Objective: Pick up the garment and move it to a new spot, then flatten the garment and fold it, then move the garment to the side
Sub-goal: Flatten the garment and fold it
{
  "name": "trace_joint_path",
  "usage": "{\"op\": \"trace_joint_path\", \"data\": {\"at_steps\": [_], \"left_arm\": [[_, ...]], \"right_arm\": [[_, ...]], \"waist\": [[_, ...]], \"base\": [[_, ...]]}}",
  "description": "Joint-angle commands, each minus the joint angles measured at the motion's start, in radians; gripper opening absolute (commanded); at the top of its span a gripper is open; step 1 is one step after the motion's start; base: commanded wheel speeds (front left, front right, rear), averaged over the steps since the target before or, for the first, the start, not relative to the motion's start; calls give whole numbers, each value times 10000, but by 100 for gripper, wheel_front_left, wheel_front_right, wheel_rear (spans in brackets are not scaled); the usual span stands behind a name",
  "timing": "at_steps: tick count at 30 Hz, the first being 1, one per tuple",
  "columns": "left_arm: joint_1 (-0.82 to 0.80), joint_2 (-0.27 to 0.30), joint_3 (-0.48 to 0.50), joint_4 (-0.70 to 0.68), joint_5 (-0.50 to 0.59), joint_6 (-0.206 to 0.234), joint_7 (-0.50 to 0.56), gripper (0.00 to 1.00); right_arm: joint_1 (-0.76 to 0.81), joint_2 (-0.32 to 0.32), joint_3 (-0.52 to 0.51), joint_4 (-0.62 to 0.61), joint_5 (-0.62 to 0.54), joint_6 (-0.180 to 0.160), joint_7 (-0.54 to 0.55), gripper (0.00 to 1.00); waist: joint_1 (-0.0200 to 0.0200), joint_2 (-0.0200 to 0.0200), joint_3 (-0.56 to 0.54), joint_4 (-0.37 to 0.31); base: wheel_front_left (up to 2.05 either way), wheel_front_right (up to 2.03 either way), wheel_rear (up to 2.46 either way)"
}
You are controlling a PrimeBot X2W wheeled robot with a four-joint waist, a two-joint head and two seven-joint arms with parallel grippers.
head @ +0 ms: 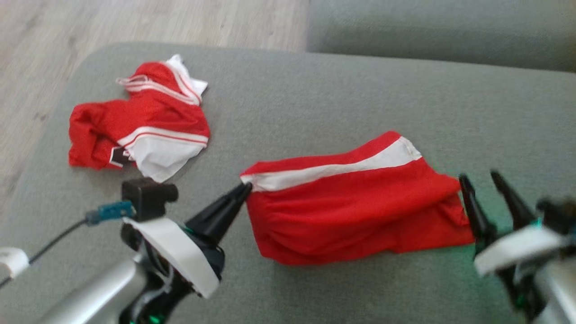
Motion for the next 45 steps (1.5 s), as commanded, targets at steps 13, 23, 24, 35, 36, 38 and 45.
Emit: {"op": "trace_joint_path", "data": {"at_steps": [13,23,24,35,36,38,45], "left_arm": [[-1727,-29,572,951,238,-548,58,0],[-2033,-409,466,1579,386,-801,-186,0],[-2035,-404,475,1623,390,-808,-212,0],[-3200,-344,746,2171,1638,-1027,-1247,0],[-3526,-339,751,2298,1917,-1072,-1367,0],[-4264,-433,774,2597,2406,-1164,-1654,0],[-7620,-1424,751,4546,3878,-1343,-2690,0]], "right_arm": [[-4438,-2762,4405,1586,2792,-7,3083,100],[-5274,-2984,6357,2686,3547,-7,2399,0],[-5336,-2986,6506,2737,3622,-7,2273,0],[-6950,-3343,6906,3220,4262,-7,207,0],[-7219,-3438,6837,3238,4312,-7,98,0],[-7862,-3685,6663,3281,4303,-7,-76,0],[-10814,-4469,5538,3608,3659,-7,-362,0]], "waist": [[0,0,1292,1152],[0,0,1471,1462],[0,0,1457,1442],[0,0,1155,465],[0,0,1129,297],[0,0,1127,-50],[0,0,1659,-1277]], "base": [[0,0,0],[0,0,0],[0,0,0],[0,0,0],[0,0,0],[0,0,0],[0,0,0]]}}
